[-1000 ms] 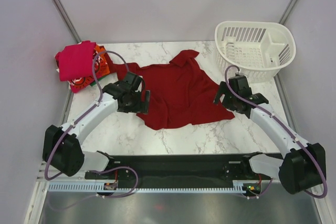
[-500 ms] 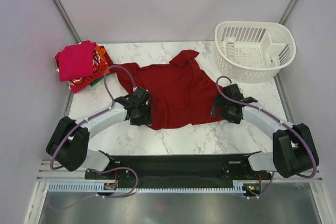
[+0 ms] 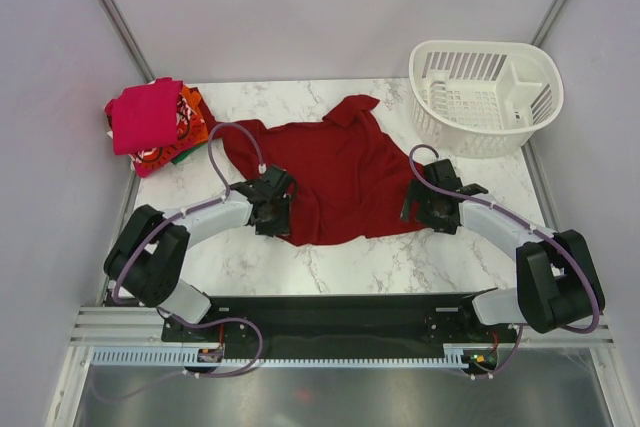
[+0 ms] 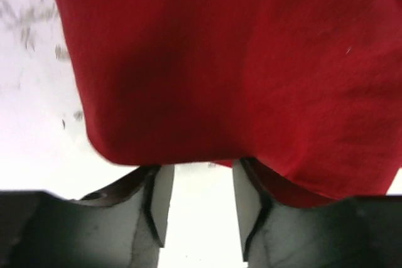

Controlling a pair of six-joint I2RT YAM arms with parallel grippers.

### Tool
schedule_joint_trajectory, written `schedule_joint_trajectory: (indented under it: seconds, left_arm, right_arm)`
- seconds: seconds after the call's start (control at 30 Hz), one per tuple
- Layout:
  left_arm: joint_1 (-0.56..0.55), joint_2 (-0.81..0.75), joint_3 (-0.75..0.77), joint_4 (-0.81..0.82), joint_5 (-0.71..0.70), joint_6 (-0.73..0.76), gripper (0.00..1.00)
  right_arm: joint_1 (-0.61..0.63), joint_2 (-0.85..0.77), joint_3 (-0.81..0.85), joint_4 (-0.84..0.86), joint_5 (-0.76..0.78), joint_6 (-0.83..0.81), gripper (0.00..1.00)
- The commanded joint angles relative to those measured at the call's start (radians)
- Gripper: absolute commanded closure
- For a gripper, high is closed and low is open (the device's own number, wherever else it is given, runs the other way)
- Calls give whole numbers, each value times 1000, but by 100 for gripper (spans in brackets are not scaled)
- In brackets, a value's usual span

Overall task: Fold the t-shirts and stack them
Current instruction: Flatten the tshirt out

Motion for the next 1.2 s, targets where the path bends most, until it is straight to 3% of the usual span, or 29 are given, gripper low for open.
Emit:
schedule_joint_trajectory:
  seconds: [0.0, 0.1, 0.17, 0.3, 0.5, 0.57, 0.77, 0.9, 1.0, 1.1, 1.13, 1.17]
  left_arm:
    - [-1, 96, -11, 157, -16, 24, 53]
    - [-1, 119, 9, 182, -3, 62, 75]
    - [-1, 119, 26, 186, -11, 79, 98]
    - [-1, 64, 54, 148, 9, 92, 98]
    - [-12, -150, 189, -122, 7, 62, 98]
    - [-12, -209, 218, -169, -11, 73, 98]
    - [-12, -229, 189, -202, -2, 64, 98]
    - [-12, -238, 155, -197, 1, 46, 98]
    - [-11, -259, 149, -199, -8, 52, 98]
    - [-11, -285, 155, -203, -14, 64, 98]
    - [-12, -292, 164, -209, -8, 70, 98]
    - [-12, -301, 170, -223, -5, 73, 98]
  right_arm:
    - [0, 0, 14, 29, 6, -12, 2]
    - [0, -3, 2, 32, 4, -12, 2]
    - [0, -2, -1, 33, 6, -16, 2]
    - [0, -9, -1, 23, 1, -16, 2]
    - [1, -98, -50, 15, -80, 33, 2]
    - [1, -123, -91, 35, -107, 59, 7]
    - [1, -112, -130, 75, -108, 80, 12]
    - [0, -21, -115, 142, -92, 79, 13]
    - [-14, 35, -95, 199, -62, 74, 24]
    - [-25, 82, -59, 240, -63, 54, 50]
    - [-28, 90, -30, 239, -74, 45, 72]
    - [-28, 93, -18, 233, -83, 25, 84]
